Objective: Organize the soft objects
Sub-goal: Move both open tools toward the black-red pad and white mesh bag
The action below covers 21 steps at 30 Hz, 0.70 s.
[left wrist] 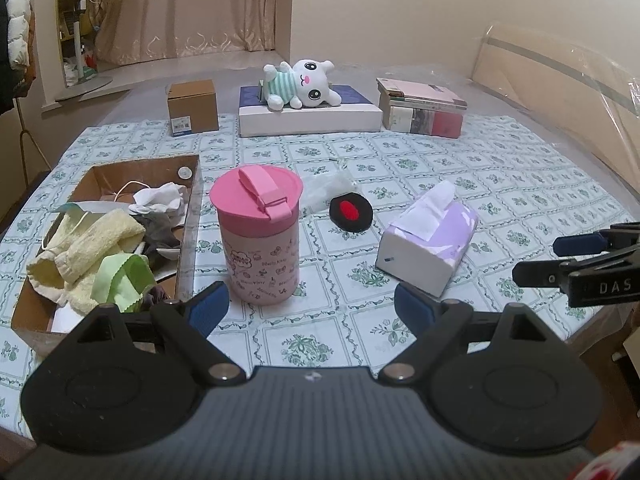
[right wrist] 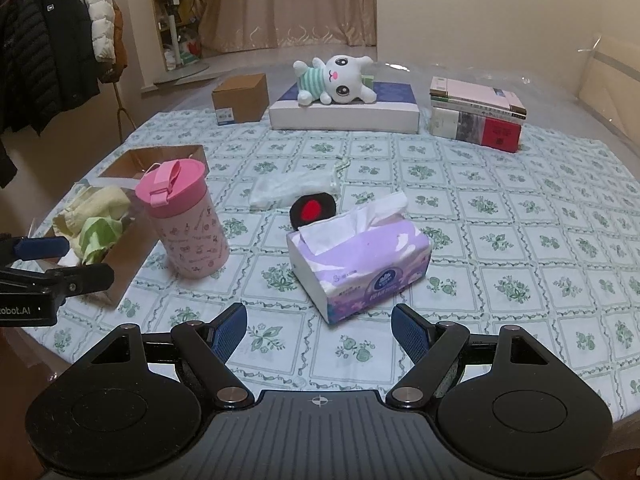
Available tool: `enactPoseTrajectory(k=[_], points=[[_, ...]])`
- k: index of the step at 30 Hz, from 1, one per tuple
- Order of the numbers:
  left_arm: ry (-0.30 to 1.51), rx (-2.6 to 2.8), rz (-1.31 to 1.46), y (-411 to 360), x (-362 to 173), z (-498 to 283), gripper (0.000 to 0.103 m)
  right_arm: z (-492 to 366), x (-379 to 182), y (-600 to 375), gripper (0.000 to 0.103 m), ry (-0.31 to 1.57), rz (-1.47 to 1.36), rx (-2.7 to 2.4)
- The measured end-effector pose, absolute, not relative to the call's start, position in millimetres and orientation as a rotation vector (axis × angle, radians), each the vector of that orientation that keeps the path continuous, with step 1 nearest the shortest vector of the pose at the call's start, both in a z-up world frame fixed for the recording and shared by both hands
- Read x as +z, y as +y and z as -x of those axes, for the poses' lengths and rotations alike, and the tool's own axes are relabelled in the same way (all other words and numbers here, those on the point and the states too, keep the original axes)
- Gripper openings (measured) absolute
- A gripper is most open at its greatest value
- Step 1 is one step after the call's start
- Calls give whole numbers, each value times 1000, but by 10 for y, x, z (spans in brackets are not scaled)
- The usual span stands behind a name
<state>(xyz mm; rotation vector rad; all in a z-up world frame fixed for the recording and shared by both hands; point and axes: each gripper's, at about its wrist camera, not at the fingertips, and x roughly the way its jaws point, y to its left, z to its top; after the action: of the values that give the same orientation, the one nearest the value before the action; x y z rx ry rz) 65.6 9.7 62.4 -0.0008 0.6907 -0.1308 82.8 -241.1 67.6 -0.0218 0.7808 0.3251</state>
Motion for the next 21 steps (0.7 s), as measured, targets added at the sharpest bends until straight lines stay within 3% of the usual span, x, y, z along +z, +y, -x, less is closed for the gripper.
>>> enactPoseTrajectory(k=[21], points=[[702, -201, -42, 197, 674, -1138, 88, -1373, 738, -2327, 79, 760, 45, 350]])
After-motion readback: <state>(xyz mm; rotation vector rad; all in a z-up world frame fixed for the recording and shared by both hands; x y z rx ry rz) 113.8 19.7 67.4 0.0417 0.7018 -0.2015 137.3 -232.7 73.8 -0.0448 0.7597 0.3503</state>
